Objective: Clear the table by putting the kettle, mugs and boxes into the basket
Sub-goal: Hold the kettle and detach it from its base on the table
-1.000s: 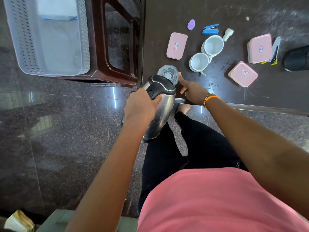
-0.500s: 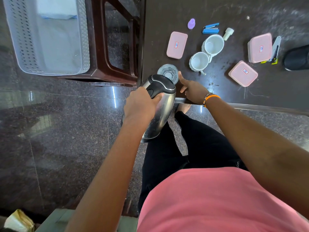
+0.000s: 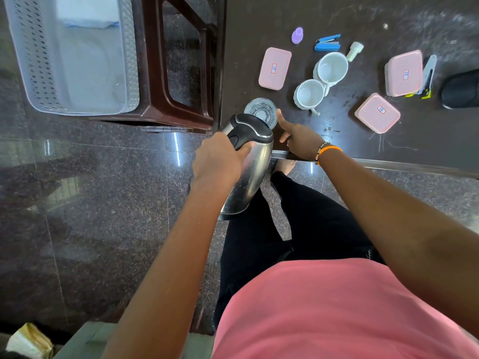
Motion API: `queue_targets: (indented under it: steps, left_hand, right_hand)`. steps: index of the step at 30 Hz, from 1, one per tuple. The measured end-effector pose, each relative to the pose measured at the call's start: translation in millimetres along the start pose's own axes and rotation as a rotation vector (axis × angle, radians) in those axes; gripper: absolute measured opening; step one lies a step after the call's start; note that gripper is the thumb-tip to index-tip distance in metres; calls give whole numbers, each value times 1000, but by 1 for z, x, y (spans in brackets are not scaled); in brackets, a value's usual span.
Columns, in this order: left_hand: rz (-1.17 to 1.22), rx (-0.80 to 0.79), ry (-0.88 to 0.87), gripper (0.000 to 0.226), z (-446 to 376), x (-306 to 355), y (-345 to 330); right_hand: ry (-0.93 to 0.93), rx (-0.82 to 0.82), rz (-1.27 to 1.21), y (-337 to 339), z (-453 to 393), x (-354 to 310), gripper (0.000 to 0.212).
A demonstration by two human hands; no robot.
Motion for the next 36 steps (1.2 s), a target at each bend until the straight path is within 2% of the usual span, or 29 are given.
queue_targets:
  steps: [30,34,36]
  left_hand:
    - [79,12,-30,50,-6,-12,-6]
    - [153,4,-85,37,-10,-26,-10]
    - [183,0,-101,38,-12,-34,-13]
  right_hand:
    - [-14,-13,59,4,2,-8,86]
    - [-17,-47,103,7,3,-11,86]
    - [-30,-72,143,10,4,-12,86]
Point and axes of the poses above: each hand's wrist, its own z-axis away from the middle knuckle, its own y-axis out of the back of the hand, x = y × z, the point moved 5 cm from there along -z, towards the middle knuckle, and after that the axes turned 14 degrees about y, right-handed, at the moved point
